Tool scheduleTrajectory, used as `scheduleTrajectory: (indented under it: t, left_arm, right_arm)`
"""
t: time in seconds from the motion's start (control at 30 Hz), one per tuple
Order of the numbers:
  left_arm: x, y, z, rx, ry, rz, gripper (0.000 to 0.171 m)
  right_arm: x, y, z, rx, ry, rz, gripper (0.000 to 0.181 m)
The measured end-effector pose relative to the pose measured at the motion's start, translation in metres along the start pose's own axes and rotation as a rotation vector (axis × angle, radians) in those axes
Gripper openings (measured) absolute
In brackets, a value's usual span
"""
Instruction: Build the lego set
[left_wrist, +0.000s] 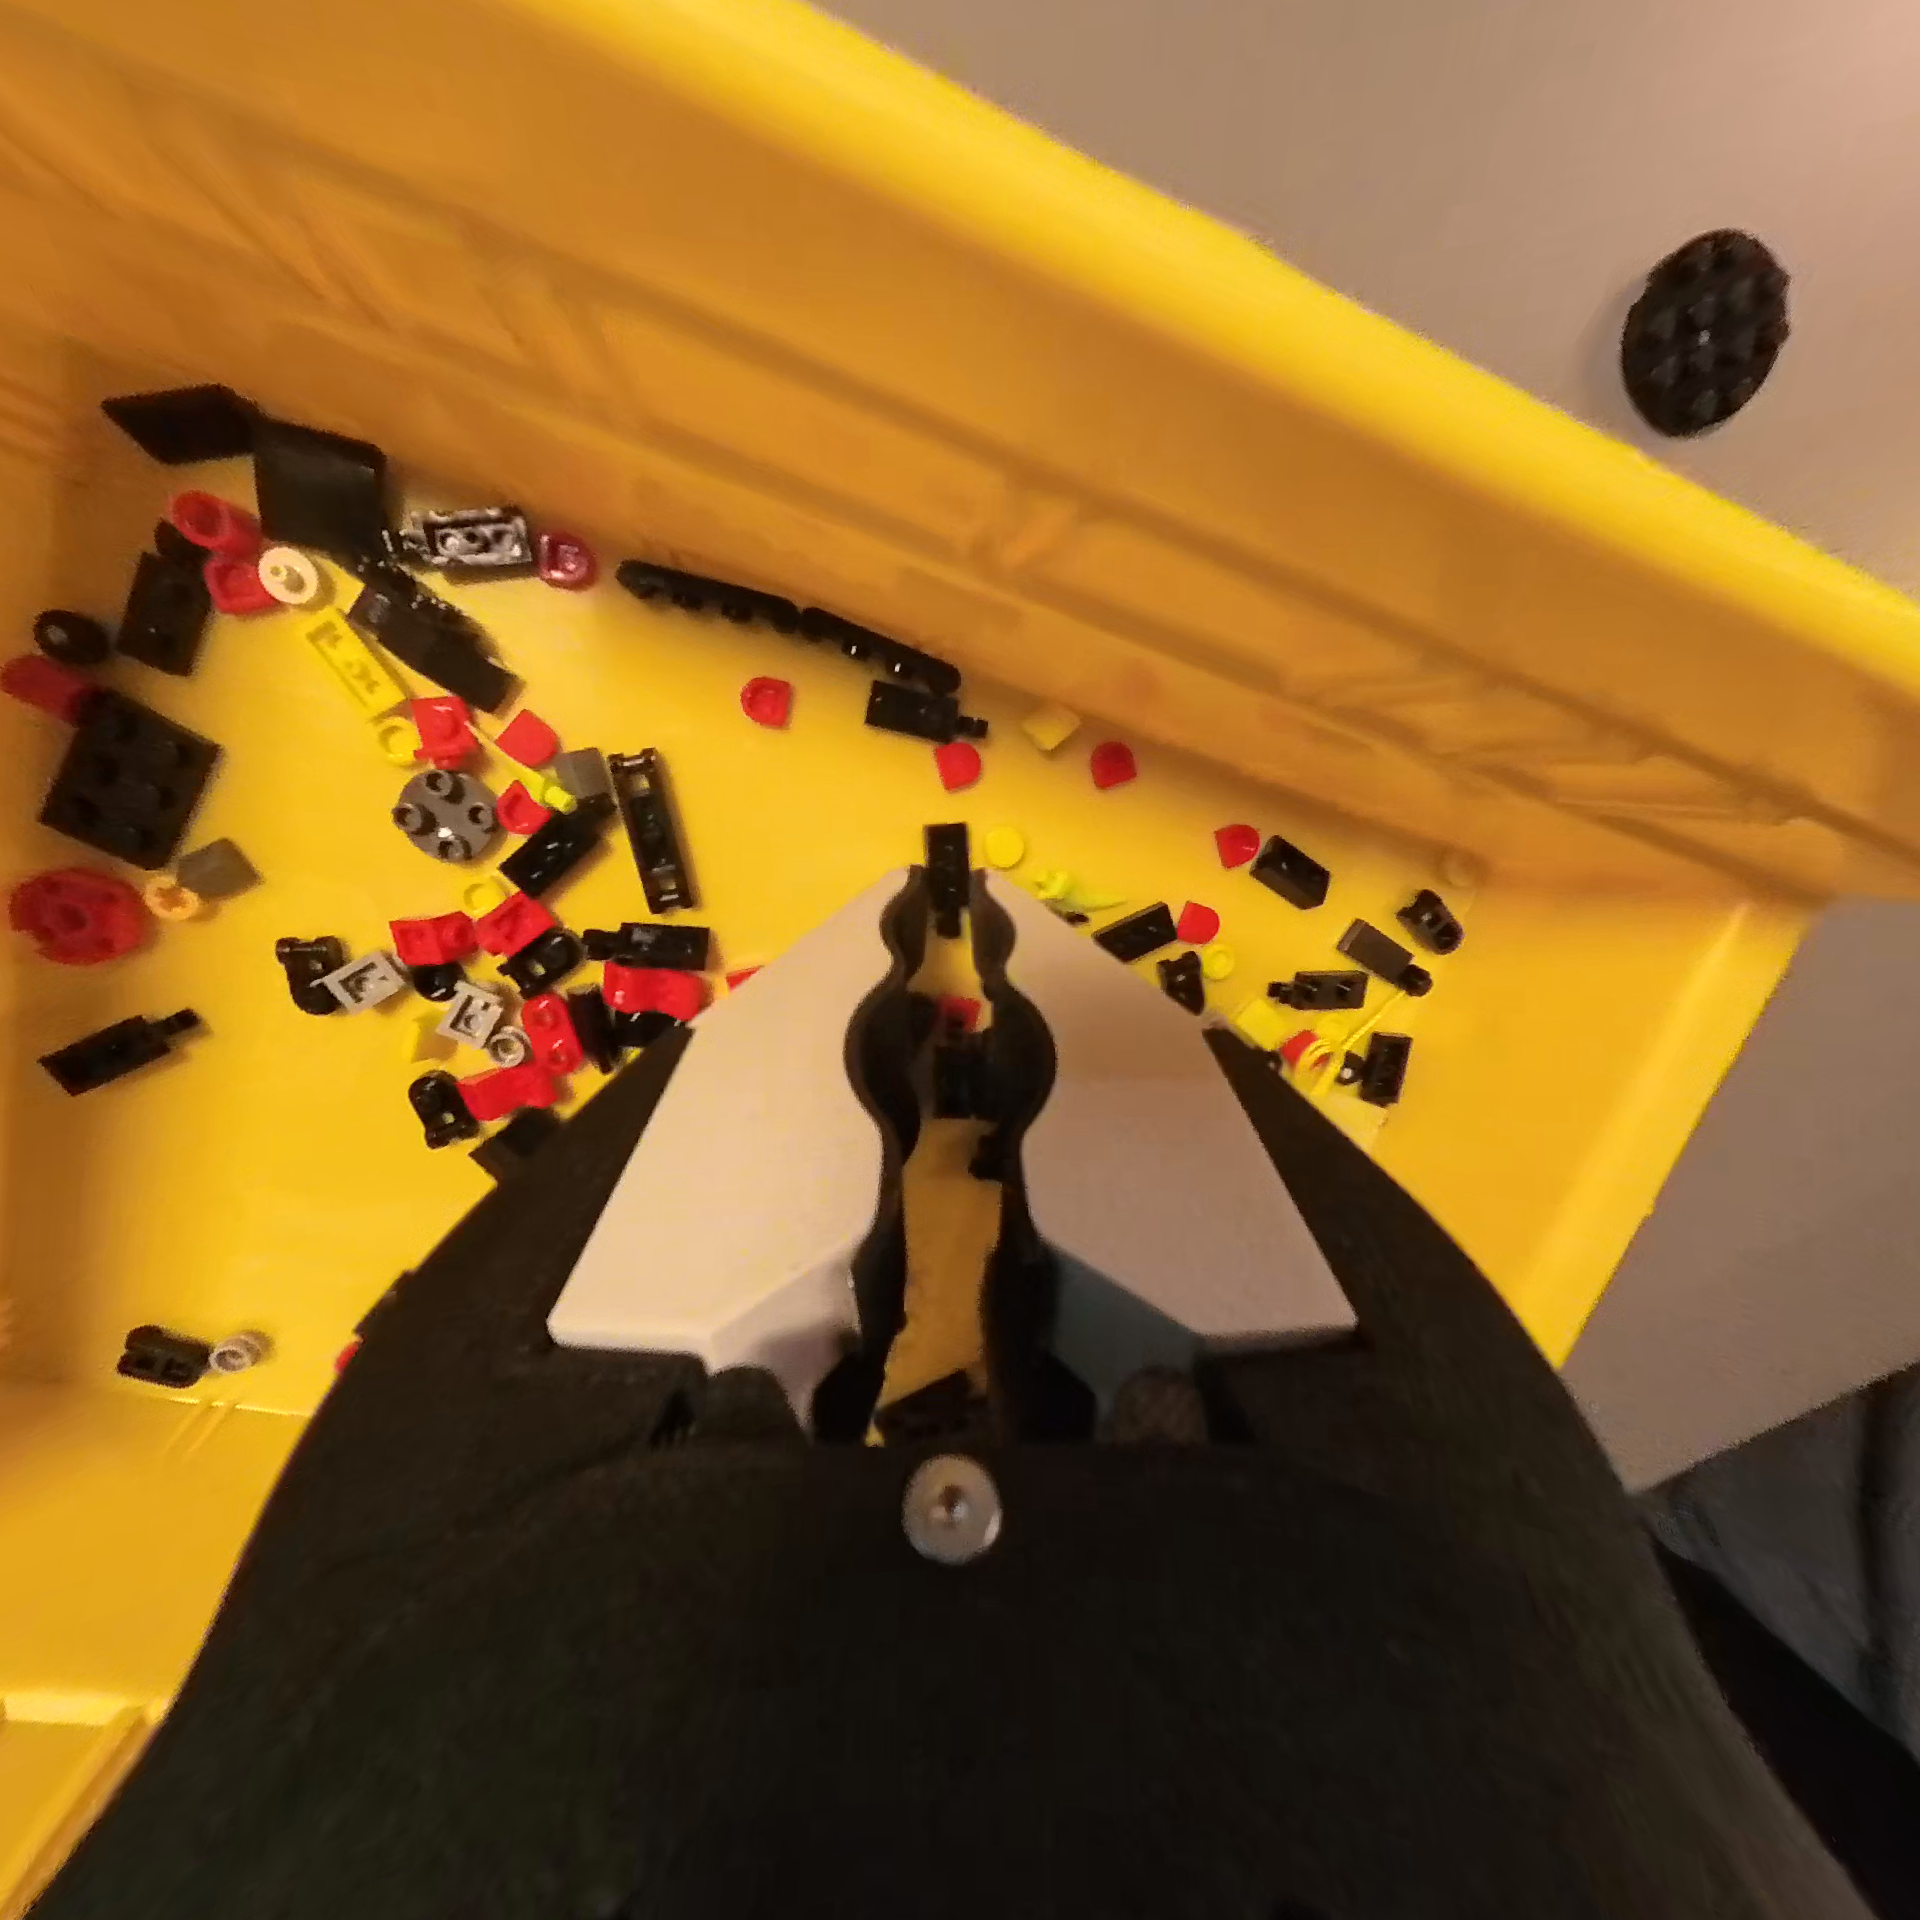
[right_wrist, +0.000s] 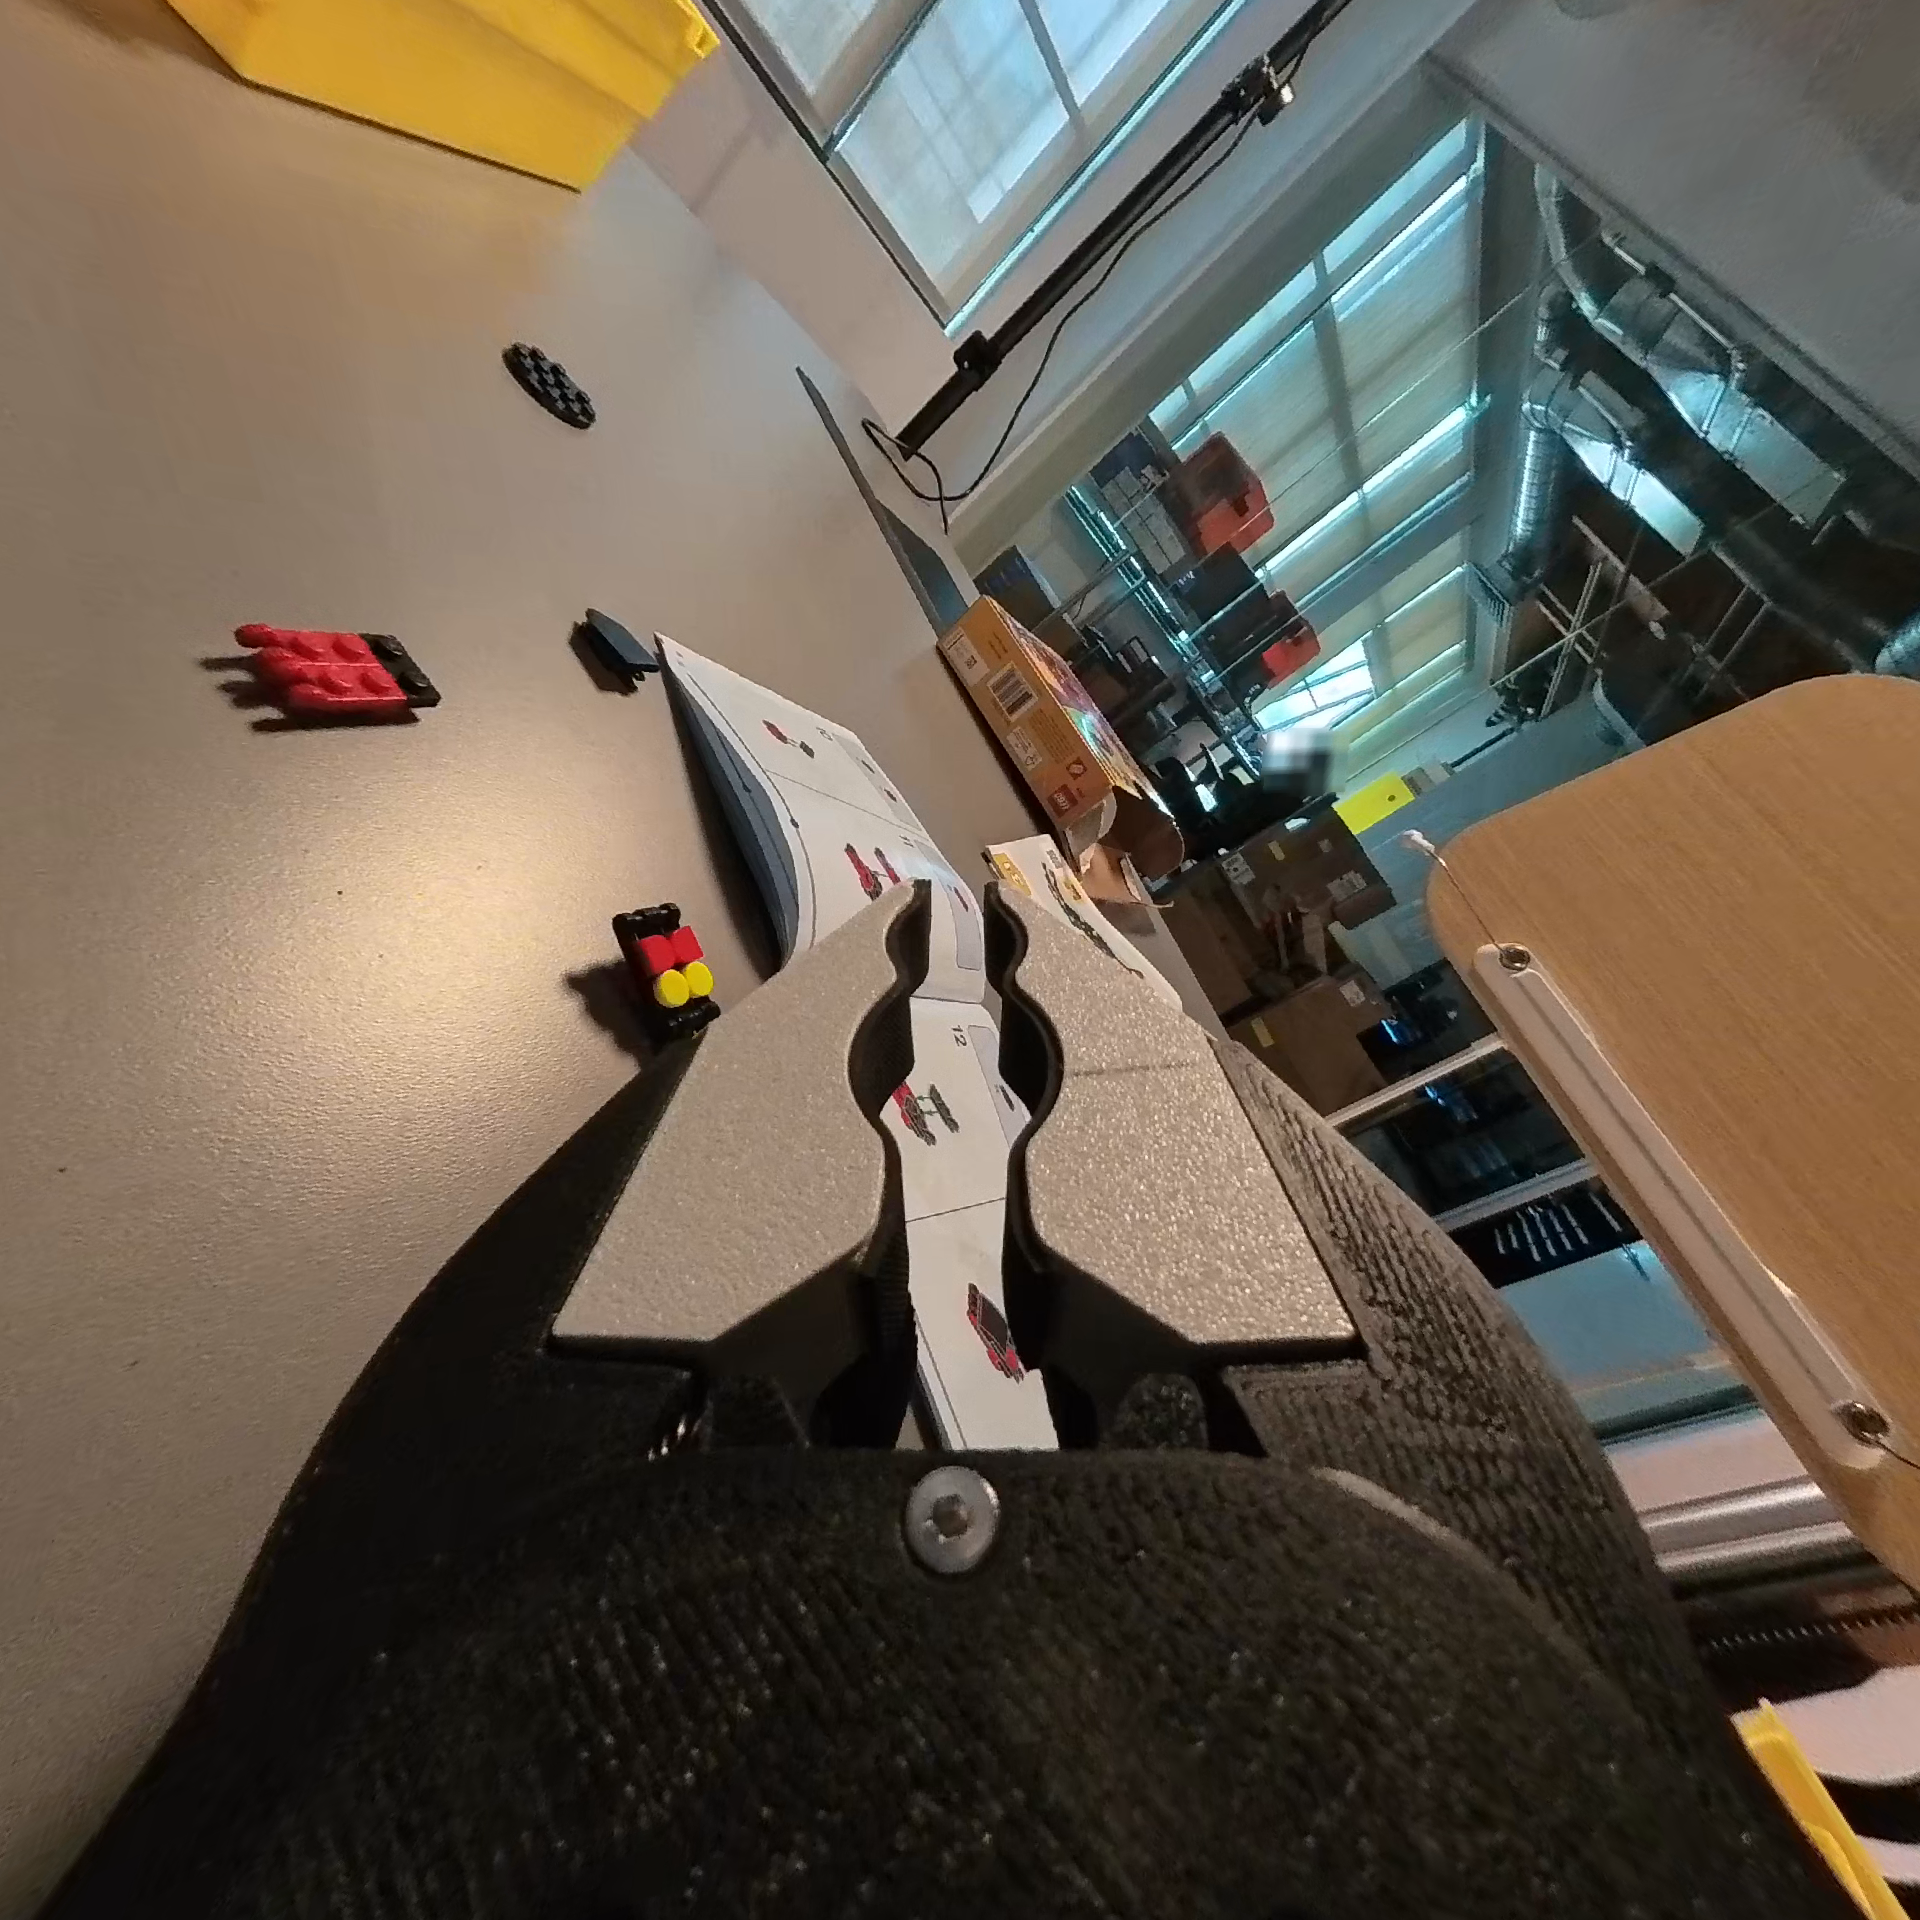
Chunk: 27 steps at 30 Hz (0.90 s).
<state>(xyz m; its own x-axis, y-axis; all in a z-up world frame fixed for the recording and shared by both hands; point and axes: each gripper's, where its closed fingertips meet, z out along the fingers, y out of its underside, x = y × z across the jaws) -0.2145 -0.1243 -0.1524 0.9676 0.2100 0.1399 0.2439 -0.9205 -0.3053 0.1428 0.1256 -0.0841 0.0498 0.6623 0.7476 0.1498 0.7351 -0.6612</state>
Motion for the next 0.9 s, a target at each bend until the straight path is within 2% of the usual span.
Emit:
scheduleTrajectory:
  t: [0.17, 0.23, 0.3, 0.33, 0.43, 0.5, 0.57, 0.63, 0.77, 0.9]
  left_arm:
    - [-0.002, 0.003, -0.001, -0.036, -0.165, 0.140, 0.004]
    - [-0.021, 0.001, -0.013, -0.058, -0.391, 0.243, 0.003]
    - [-0.023, -0.019, -0.040, 0.047, -0.573, 0.321, 0.003]
    - [-0.007, -0.032, -0.054, 0.155, -0.577, 0.326, 0.003]
    - [0.076, -0.066, -0.099, 0.514, -0.469, 0.372, 0.003]
    - [0.143, -0.072, -0.113, 0.665, -0.347, 0.473, 0.002]
    - [0.212, -0.069, -0.105, 0.749, -0.179, 0.601, 0.002]
    - [0.258, -0.064, -0.078, 0.752, -0.085, 0.703, 0.003]
    - [0.306, -0.062, -0.011, 0.724, 0.069, 0.783, 0.003]
    - [0.312, -0.071, 0.029, 0.755, 0.091, 0.804, 0.003]
  right_arm:
    - [0.000, -0.002, -0.001, 0.010, 0.003, 0.000, 0.008]
    - [0.001, -0.003, -0.002, 0.017, 0.009, 0.003, 0.008]
    - [0.003, -0.004, -0.003, 0.022, 0.017, 0.008, 0.008]
    - [0.004, -0.004, -0.004, 0.024, 0.021, 0.011, 0.007]
    - [0.007, -0.003, -0.004, 0.022, 0.028, 0.024, 0.008]
    - [0.008, -0.003, -0.004, 0.023, 0.032, 0.030, 0.008]
    - [0.009, -0.003, -0.004, 0.024, 0.036, 0.035, 0.008]
    - [0.010, -0.002, -0.004, 0.022, 0.039, 0.040, 0.008]
    - [0.012, -0.002, -0.005, 0.024, 0.045, 0.048, 0.008]
    - [0.014, -0.001, -0.006, 0.029, 0.051, 0.062, 0.008]
